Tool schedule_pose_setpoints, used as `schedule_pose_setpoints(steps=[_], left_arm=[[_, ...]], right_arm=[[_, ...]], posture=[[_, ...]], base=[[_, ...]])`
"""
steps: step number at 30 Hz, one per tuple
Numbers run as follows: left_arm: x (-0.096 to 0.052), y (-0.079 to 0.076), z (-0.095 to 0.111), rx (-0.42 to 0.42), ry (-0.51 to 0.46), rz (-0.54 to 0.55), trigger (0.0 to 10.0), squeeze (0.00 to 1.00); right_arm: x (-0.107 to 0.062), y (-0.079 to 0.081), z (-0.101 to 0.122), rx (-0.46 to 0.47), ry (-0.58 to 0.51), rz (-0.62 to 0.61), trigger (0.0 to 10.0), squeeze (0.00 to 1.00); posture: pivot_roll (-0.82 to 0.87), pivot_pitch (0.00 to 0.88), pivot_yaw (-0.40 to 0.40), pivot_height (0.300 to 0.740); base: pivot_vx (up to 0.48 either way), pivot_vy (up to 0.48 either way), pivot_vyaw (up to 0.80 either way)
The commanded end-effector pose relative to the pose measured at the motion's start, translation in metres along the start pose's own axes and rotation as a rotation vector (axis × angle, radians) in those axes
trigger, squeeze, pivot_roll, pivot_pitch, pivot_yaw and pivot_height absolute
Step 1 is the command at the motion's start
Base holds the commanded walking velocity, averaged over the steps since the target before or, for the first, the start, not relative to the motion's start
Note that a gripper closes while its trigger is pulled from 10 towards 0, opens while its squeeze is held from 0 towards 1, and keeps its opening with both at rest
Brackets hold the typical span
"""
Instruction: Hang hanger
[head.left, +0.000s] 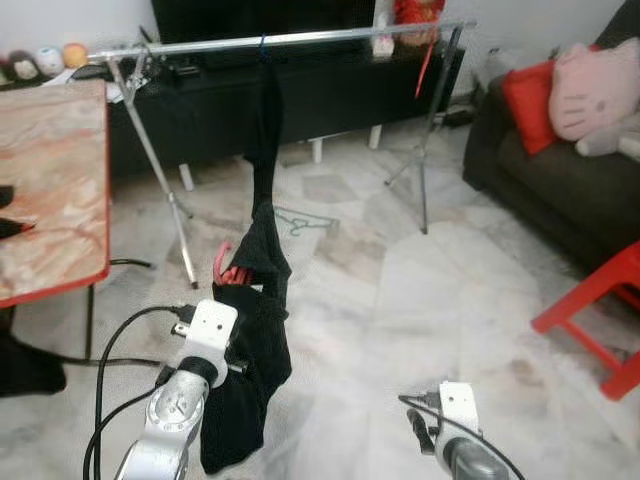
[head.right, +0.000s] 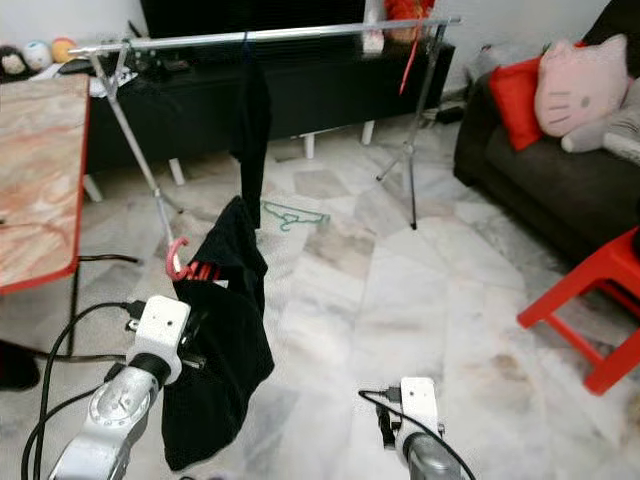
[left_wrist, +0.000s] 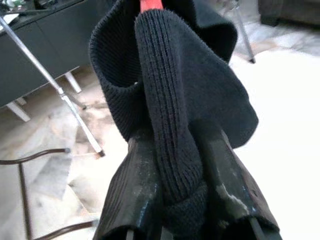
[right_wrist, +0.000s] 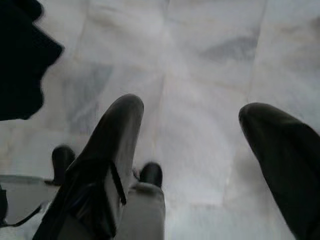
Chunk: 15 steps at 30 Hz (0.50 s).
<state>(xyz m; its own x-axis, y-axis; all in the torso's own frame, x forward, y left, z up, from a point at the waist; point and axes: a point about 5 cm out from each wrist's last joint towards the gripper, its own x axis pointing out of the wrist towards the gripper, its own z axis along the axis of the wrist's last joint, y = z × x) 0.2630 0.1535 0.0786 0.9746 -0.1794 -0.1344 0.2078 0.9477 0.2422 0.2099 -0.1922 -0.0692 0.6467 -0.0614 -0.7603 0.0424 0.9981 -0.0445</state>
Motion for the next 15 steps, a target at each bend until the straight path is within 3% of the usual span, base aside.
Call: schedule_pose_setpoints(steps=[1, 9, 11, 15], left_arm=[[0.003, 0.006, 0.013, 0.029, -0.045, -0.004, 10.0, 0.00], [0.007, 0.005, 0.018, 0.039, -0.050, -0.100, 10.0, 0.00], [0.009, 0.003, 0.022, 0.057, -0.042, -0.173, 10.0, 0.00], [0.011, 0.000, 0.030, 0.090, -0.044, -0.286, 10.0, 0.00]], right_arm=[[0.001, 0.000, 0.009, -0.051, -0.049, 0.012, 10.0, 0.00], [0.000, 0.003, 0.020, -0.107, -0.142, 0.062, 10.0, 0.00], [0.000, 0.005, 0.025, -0.187, -0.178, 0.091, 10.0, 0.00], [-0.001, 0.011, 0.031, -0.258, -0.224, 0.160, 10.0, 0.00]], posture=[[0.00, 0.050, -0.027, 0.740], [0.00, 0.068, -0.029, 0.740], [0.00, 0.073, -0.029, 0.740], [-0.01, 0.082, -0.031, 0.740]], base=[[0.000, 0.000, 0.00], [0.000, 0.000, 0.00], [0.000, 0.000, 0.00], [0.000, 0.000, 0.00]])
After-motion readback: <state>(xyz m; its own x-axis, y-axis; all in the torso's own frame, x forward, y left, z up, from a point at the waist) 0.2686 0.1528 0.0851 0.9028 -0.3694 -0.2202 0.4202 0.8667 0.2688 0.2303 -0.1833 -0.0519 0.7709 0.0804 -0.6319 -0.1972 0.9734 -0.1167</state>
